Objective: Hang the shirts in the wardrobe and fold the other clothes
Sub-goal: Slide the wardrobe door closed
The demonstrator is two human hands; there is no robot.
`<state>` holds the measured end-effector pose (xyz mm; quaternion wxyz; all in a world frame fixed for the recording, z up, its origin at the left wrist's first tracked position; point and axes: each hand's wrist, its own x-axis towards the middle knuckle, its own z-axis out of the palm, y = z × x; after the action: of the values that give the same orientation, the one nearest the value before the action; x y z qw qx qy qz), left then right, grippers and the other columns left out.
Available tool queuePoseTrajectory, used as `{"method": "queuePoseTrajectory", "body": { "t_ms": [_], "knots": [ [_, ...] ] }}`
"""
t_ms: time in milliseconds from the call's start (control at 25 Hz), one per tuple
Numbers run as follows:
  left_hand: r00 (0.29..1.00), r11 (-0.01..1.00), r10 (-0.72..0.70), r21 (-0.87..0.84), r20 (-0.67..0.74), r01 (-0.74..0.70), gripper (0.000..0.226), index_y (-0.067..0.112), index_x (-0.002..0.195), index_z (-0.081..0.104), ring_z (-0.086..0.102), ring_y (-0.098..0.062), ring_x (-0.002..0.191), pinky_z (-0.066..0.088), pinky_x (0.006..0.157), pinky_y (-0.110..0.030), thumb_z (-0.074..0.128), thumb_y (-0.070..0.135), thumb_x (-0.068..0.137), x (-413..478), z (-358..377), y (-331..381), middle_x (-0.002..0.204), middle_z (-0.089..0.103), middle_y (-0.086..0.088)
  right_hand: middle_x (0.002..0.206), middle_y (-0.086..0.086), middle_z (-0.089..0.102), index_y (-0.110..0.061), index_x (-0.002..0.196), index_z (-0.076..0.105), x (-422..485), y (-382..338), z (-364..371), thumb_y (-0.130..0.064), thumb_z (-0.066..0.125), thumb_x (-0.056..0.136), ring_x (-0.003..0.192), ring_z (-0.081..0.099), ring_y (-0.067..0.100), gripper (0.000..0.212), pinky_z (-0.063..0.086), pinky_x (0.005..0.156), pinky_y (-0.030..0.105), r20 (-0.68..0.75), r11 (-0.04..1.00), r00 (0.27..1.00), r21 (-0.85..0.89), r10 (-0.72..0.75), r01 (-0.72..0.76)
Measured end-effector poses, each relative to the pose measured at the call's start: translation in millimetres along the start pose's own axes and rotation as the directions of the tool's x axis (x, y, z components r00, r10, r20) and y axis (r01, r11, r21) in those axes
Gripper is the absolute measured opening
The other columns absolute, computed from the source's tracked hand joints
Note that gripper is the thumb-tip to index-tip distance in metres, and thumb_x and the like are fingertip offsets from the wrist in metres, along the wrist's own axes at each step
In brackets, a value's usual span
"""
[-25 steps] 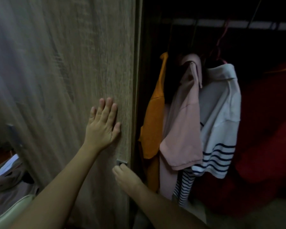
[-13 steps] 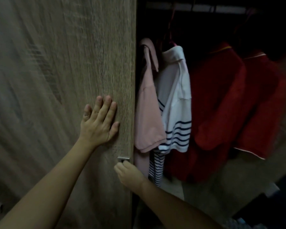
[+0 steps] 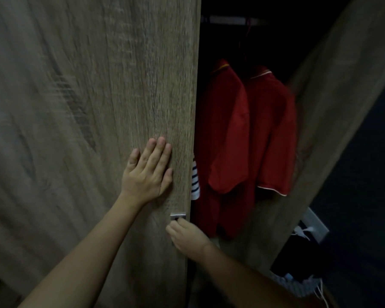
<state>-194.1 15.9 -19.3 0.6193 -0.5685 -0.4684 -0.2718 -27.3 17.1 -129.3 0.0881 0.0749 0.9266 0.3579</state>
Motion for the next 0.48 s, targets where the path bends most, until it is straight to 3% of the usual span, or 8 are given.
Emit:
{"method": "queuePoseTrajectory", "body": {
  "t_ms": [240,480],
  "knots": [
    [1.000,1.000,-0.004,-0.025,-0.012,0.003,0.066,0.006,0.147,0.022,0.008,-0.021,0.146,0.001,0.117,-0.038,0.038,0.038,0.092,36,9,72,0.158,0.006,-0.010,0.110,-0.003,0.056,-0.021,0.112,0.065,-61,22,31,-0.033,0.049,0.090,0.102,0.049,0.016,0.030,0.042,0.092,0.029,0.071,0.999,0.997,-0.034,0.013,-0.011],
    [0.999,0.997,-0.017,-0.078,-0.041,0.014,0.065,0.007,0.146,0.026,0.010,-0.020,0.145,0.005,0.116,-0.038,0.041,0.038,0.091,69,18,137,0.158,0.007,-0.009,0.104,-0.001,0.057,-0.020,0.108,0.068,-117,43,60,-0.035,0.052,0.088,0.095,0.049,0.019,0.030,0.043,0.088,0.031,0.172,0.996,0.981,0.019,0.086,-0.091]
  ]
}}
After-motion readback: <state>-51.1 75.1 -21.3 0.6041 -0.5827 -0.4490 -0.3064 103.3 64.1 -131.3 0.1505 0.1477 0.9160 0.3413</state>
